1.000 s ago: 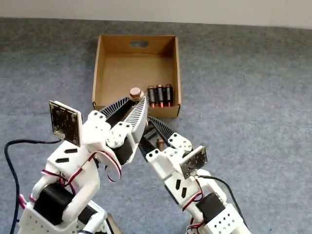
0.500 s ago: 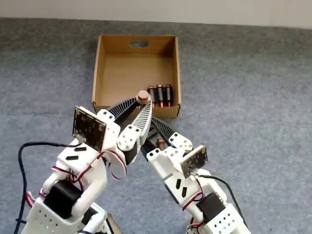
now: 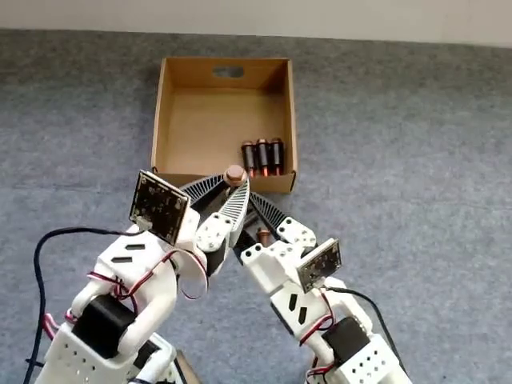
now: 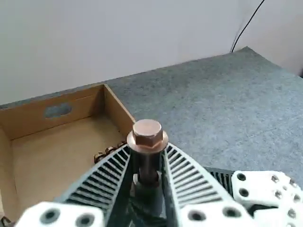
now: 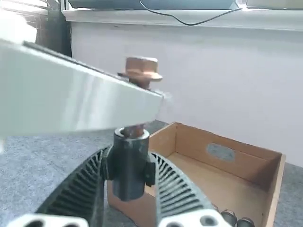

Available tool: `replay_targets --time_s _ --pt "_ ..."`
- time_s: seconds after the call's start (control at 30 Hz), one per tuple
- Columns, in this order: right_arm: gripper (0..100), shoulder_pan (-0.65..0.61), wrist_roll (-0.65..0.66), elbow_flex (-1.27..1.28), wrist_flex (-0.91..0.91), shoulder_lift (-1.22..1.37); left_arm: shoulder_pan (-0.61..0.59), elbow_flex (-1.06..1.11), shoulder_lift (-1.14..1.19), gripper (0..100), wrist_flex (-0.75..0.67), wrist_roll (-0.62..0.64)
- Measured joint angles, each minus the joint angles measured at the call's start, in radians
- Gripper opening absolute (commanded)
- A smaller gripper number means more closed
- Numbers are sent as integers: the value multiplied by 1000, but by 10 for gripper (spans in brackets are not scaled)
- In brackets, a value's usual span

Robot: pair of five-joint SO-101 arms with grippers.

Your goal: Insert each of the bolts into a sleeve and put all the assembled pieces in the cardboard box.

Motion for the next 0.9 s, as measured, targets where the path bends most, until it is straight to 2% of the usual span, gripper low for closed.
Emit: replay_targets --time_s 0.1,0.23,0.47,0.53,0.63,0.67,0.73,0.9 --pt "6 0 0 0 -2 -2 -5 2 11 257 0 -2" --pt "6 -3 0 0 -2 -3 -6 -17 11 259 38 -3" --pt "6 -3 0 0 -2 -2 0 -219 9 255 279 -3" --pt "6 -3 0 0 -2 -2 -28 -281 6 204 370 -3" --pt "6 -3 0 0 -2 -2 -126 -324 -2 18 482 -3" --pt "6 -3 0 0 -2 -2 -172 -327 -2 2 509 -3" --pt "6 -3 0 0 -2 -2 -275 -321 -2 56 542 -3" --pt "6 -3 0 0 -2 -2 -572 -120 -3 30 522 -6"
